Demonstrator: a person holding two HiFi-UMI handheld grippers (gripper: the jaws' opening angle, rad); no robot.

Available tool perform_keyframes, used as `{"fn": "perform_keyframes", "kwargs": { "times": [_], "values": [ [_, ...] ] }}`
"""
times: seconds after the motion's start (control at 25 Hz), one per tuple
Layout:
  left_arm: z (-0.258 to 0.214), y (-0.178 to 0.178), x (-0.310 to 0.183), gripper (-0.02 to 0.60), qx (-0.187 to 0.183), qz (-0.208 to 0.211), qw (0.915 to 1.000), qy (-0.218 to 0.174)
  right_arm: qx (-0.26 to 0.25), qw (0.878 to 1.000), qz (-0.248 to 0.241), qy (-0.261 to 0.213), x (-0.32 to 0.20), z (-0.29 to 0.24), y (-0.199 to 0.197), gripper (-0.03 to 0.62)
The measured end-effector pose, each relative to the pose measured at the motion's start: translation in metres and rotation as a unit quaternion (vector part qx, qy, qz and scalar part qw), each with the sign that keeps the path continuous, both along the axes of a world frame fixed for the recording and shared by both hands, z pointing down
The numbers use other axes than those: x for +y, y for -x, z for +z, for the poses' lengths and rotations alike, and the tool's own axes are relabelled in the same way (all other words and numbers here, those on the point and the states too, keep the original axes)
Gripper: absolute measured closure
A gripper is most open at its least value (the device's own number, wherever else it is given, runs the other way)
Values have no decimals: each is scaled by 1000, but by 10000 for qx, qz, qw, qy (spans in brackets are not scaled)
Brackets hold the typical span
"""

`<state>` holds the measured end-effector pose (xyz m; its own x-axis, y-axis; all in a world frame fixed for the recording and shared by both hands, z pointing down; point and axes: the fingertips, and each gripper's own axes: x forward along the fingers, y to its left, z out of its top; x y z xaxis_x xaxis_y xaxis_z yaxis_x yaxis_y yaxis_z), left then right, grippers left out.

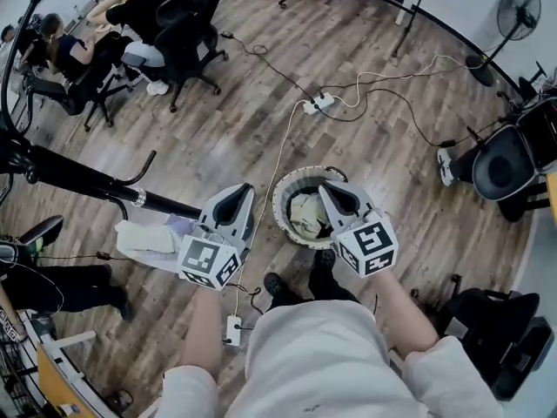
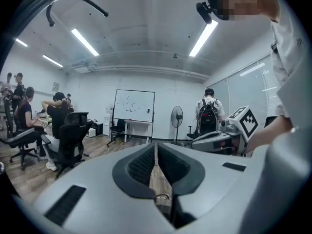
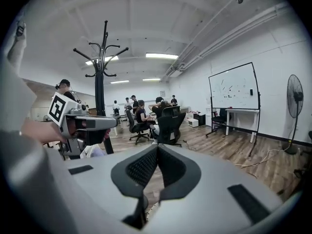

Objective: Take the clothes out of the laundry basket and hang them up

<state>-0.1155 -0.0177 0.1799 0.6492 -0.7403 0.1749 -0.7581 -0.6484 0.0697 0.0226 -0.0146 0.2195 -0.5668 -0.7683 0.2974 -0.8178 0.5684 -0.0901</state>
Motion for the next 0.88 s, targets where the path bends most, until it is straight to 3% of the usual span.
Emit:
{"fn": "perform_keyframes", "kwargs": {
  "times": [0.48,0.88],
  "values": [
    [99,-89,-16,546,-363,51,9945,980,353,9955,-195,860,-9,92,-78,576],
    [203,-115,-7,546,-491,42,9750,2167,468,9807,-181,1889,4,195,-92,557]
  ]
}}
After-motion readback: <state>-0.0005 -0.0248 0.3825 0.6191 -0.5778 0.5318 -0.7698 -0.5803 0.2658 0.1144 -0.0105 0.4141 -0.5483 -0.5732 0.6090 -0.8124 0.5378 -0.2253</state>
